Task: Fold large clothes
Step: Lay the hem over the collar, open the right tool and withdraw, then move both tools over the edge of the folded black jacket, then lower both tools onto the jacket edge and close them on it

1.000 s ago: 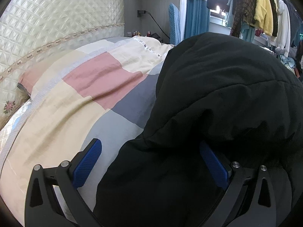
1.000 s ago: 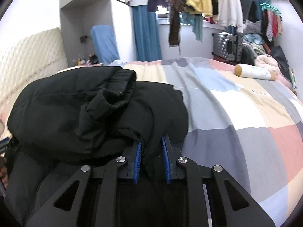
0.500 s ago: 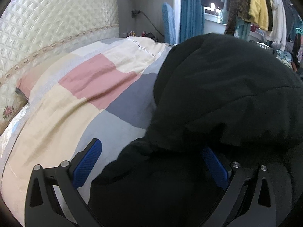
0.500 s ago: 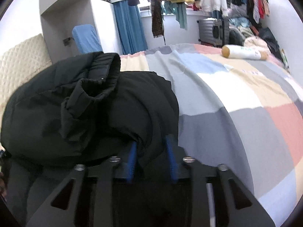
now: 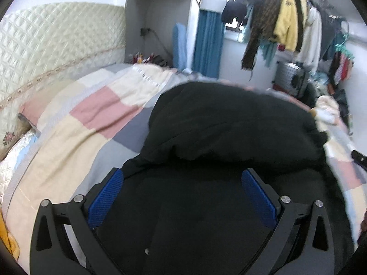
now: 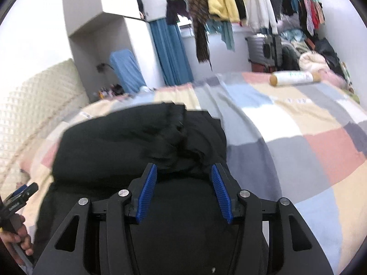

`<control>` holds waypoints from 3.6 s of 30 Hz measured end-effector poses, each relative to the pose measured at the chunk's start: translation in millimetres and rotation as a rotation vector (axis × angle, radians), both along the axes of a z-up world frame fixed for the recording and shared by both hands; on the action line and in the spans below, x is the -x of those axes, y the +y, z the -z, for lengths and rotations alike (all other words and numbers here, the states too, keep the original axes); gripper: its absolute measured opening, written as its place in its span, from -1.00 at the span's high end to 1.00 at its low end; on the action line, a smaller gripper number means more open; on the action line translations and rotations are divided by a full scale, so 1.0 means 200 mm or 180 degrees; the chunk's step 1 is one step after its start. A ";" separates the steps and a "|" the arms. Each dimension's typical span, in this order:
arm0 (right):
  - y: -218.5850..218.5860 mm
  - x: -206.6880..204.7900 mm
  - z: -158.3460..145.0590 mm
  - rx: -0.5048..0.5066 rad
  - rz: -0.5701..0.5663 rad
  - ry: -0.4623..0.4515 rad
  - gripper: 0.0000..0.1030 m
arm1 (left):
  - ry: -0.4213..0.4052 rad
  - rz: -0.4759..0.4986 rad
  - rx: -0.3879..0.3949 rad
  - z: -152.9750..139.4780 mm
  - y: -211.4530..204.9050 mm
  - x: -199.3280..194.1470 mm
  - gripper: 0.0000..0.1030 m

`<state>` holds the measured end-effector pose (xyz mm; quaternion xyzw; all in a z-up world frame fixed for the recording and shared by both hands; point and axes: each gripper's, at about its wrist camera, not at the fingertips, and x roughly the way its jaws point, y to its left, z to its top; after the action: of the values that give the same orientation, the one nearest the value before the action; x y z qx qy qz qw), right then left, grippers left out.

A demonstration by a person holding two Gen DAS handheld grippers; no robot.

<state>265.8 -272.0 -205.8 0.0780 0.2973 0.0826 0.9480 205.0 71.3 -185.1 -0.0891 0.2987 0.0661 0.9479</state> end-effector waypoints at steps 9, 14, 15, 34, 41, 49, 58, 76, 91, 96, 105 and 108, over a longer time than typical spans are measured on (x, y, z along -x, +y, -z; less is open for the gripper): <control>0.02 0.38 -0.44 -0.0110 -0.0105 -0.0425 0.07 | -0.0290 0.0133 -0.0016 -0.40 -0.13 0.32 -0.99; 0.01 0.60 -0.66 -0.0144 -0.0168 -0.0633 0.07 | -0.0533 0.0124 0.0020 -0.63 -0.15 0.57 -0.99; 0.00 0.65 -0.70 -0.0143 -0.0177 -0.0683 0.07 | -0.0584 0.0123 0.0007 -0.68 -0.16 0.63 -0.99; -0.13 1.09 -0.51 -0.0306 -0.0457 -0.0010 0.07 | -0.0019 0.0242 0.0013 -0.62 -0.19 1.18 -0.99; -0.24 1.06 -0.20 -0.0333 -0.0423 0.0522 0.07 | 0.0380 0.0113 0.0016 -0.38 -0.15 1.13 -0.99; -0.30 0.95 -0.04 -0.0287 -0.0535 0.0965 0.07 | 0.0790 0.0076 -0.0101 -0.16 -0.08 0.93 -0.99; -0.44 0.75 0.13 -0.0532 -0.0590 0.1628 0.07 | 0.1245 0.0032 -0.0047 0.07 0.03 0.75 -0.99; -0.66 0.42 0.64 -0.1384 -0.0890 0.2919 -0.40 | 0.2226 -0.0447 0.1539 0.54 0.52 0.68 -0.98; -0.50 0.38 0.69 -0.1149 -0.1371 0.3045 -0.48 | 0.2049 -0.0179 0.1934 0.59 0.56 0.73 -0.47; -0.45 0.36 0.74 -0.1009 -0.1547 0.3120 -0.54 | 0.1823 0.0026 0.1913 0.49 0.54 0.78 -0.44; -0.30 0.41 0.62 -0.0882 -0.1898 0.2967 -0.55 | 0.1602 0.0360 0.1987 0.36 0.54 0.86 -0.44; -0.31 0.40 0.61 -0.0930 -0.1898 0.2932 -0.54 | 0.1552 0.0502 0.1886 0.32 0.52 0.88 -0.45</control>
<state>186.8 -333.8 -327.4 0.1490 0.6748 0.3444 0.6354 28.1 175.4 -248.9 -0.3174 0.5272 -0.0768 0.7845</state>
